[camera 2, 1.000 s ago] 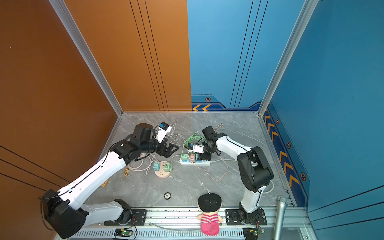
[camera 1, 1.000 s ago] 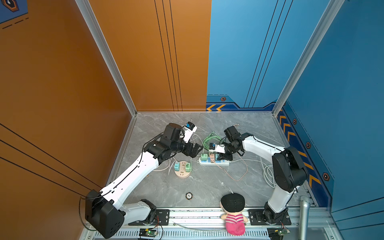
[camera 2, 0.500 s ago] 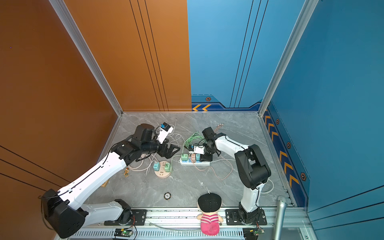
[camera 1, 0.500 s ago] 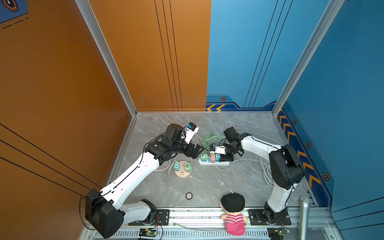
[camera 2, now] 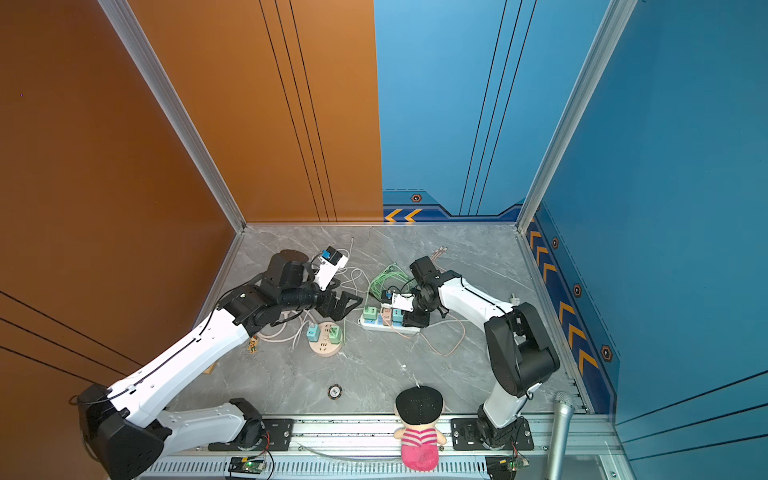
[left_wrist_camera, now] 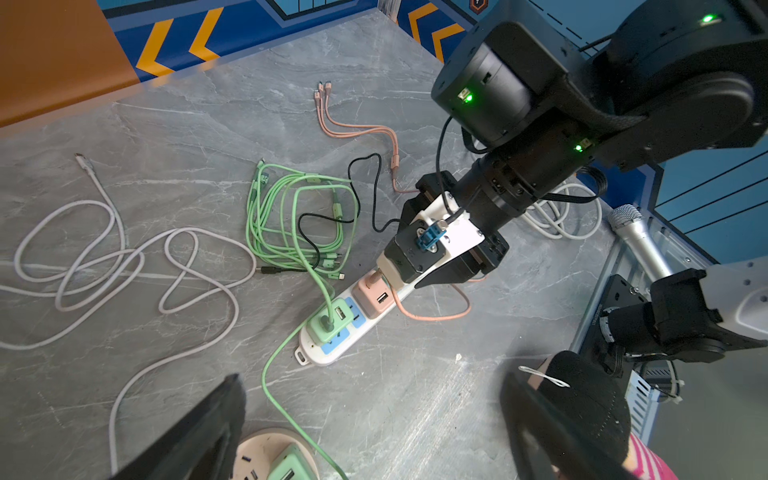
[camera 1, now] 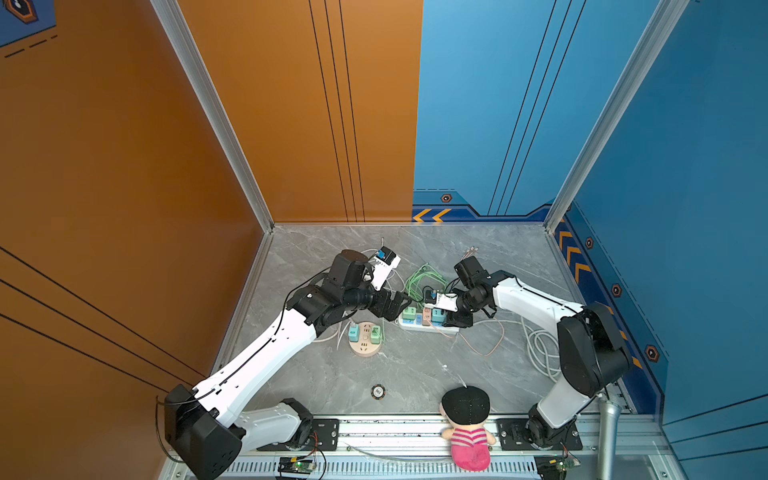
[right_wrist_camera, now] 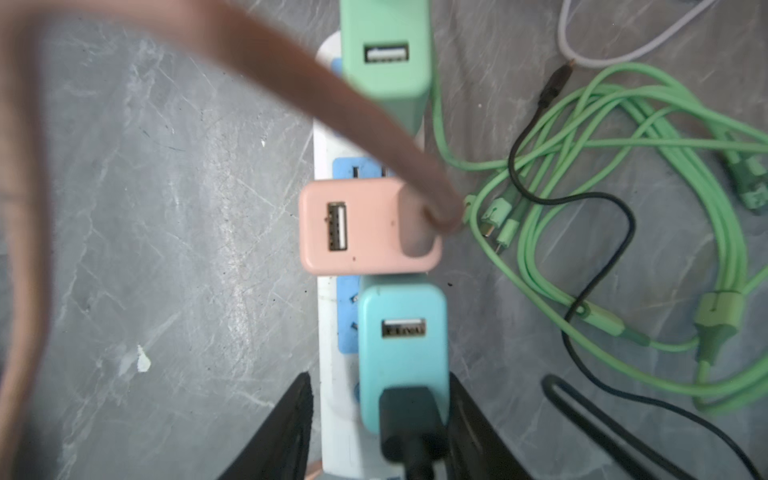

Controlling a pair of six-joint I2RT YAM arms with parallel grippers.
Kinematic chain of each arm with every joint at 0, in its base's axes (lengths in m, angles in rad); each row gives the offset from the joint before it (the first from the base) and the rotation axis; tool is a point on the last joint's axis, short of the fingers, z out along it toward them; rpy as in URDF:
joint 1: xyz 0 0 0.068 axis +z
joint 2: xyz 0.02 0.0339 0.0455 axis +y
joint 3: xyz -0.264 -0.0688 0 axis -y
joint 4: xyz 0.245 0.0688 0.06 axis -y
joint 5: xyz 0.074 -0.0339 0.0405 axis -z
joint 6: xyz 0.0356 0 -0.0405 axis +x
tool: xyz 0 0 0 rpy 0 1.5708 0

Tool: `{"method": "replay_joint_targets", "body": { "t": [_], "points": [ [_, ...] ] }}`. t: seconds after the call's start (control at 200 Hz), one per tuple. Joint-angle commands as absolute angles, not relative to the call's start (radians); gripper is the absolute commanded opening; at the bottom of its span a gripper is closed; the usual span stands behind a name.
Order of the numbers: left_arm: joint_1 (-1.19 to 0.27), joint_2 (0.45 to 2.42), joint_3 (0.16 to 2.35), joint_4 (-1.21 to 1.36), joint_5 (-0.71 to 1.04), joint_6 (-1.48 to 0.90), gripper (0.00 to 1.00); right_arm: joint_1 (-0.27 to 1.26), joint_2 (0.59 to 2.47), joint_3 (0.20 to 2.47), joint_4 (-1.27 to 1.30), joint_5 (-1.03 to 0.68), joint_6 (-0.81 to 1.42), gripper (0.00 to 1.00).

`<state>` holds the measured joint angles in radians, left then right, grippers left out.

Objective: Insert the plug

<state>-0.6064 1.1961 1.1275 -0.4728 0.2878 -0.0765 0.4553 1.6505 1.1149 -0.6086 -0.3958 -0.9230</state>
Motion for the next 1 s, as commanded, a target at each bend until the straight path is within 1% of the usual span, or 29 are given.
{"method": "replay_joint_targets", "body": {
  "t": [0.0, 0.055, 0.07, 0.085, 0.235, 0.35, 0.465, 0.601, 0.681, 0.776, 0.881, 0.946, 0.996],
  "points": [
    [-0.627, 1.184, 1.144, -0.508, 0.245, -0.086, 0.96, 0.448, 1.583, 1.088, -0.596, -0.425, -0.887, 0.61],
    [-0.633, 1.188, 1.147, -0.51, 0.23, -0.09, 0.96, 0.442, 1.563, 1.081, -0.585, -0.425, -0.874, 0.82],
    [-0.635, 1.19, 1.147, -0.512, 0.225, -0.091, 0.96, 0.44, 1.558, 1.079, -0.581, -0.425, -0.871, 0.96],
    [-0.636, 1.191, 1.148, -0.512, 0.22, -0.093, 0.96, 0.438, 1.553, 1.078, -0.577, -0.425, -0.866, 1.0],
    [-0.652, 1.202, 1.152, -0.51, 0.129, -0.101, 0.98, 0.415, 1.499, 1.066, -0.57, -0.421, -0.821, 1.0],
    [-0.648, 1.216, 1.162, -0.514, 0.036, -0.082, 0.99, 0.395, 1.424, 1.056, -0.568, -0.428, -0.772, 1.0],
    [-0.605, 1.238, 1.183, -0.517, -0.065, -0.086, 0.98, 0.38, 1.333, 1.054, -0.565, -0.43, -0.701, 1.0],
    [-0.539, 1.246, 1.212, -0.518, -0.216, -0.067, 0.98, 0.358, 1.222, 1.06, -0.516, -0.387, -0.55, 1.0],
    [-0.485, 1.242, 1.224, -0.517, -0.288, -0.046, 0.98, 0.31, 1.158, 1.036, -0.408, -0.358, -0.411, 1.0],
    [-0.373, 1.23, 1.186, -0.472, -0.287, -0.024, 0.98, 0.203, 1.098, 0.959, -0.206, -0.355, -0.247, 1.0],
    [-0.189, 1.202, 1.048, -0.334, -0.27, -0.088, 0.98, 0.072, 1.063, 0.798, 0.102, -0.331, -0.034, 1.0],
    [-0.07, 1.184, 0.934, -0.247, -0.21, -0.145, 0.98, 0.0, 1.061, 0.694, 0.287, -0.311, 0.1, 1.0],
    [-0.007, 1.177, 0.86, -0.159, -0.214, -0.172, 0.98, -0.037, 1.071, 0.62, 0.387, -0.27, 0.152, 1.0]
  ]
}}
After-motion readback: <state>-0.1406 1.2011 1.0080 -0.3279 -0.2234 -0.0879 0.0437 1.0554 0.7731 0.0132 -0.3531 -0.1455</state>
